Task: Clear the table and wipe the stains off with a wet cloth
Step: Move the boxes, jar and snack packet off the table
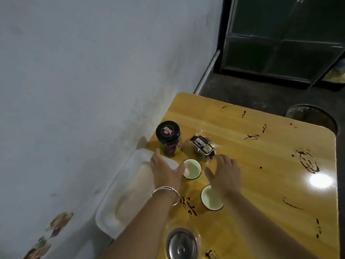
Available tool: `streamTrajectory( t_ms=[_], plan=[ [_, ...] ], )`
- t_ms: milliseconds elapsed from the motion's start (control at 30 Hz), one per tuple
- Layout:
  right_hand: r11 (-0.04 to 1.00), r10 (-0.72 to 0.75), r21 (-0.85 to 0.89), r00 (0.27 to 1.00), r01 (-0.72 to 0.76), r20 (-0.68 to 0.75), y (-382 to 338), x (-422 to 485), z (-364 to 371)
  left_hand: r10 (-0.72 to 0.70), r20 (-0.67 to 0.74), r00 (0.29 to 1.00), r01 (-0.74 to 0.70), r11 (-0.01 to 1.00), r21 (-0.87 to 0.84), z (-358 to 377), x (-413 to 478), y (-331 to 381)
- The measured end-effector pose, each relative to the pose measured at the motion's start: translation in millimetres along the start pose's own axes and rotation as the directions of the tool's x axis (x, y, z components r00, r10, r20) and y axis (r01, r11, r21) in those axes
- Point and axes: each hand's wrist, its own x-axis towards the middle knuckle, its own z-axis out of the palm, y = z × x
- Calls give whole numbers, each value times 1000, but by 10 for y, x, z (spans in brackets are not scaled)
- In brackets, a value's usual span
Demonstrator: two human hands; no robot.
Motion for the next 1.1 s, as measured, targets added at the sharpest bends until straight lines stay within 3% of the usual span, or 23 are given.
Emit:
streamTrajectory(
  t_ms=[200, 500, 767, 1100],
  plan=[
    [997, 43, -60, 998, -41, 37, 31, 816, 440, -71, -153, 986, 40, 980, -194, 506, 868, -120],
    [984, 124, -147, 985, -105, 124, -10, 1408, 807, -116, -211, 971, 23, 916, -400, 805, 1310, -309],
    [988, 108, -118, 991, -98, 80, -32, 1496, 785, -62, -220, 974, -18, 940, -342, 793, 1387, -261],
    [996, 82, 33, 983, -77, -167, -294, 1456, 271, 66, -200, 978, -126, 945, -302, 539, 1144, 80]
  ],
)
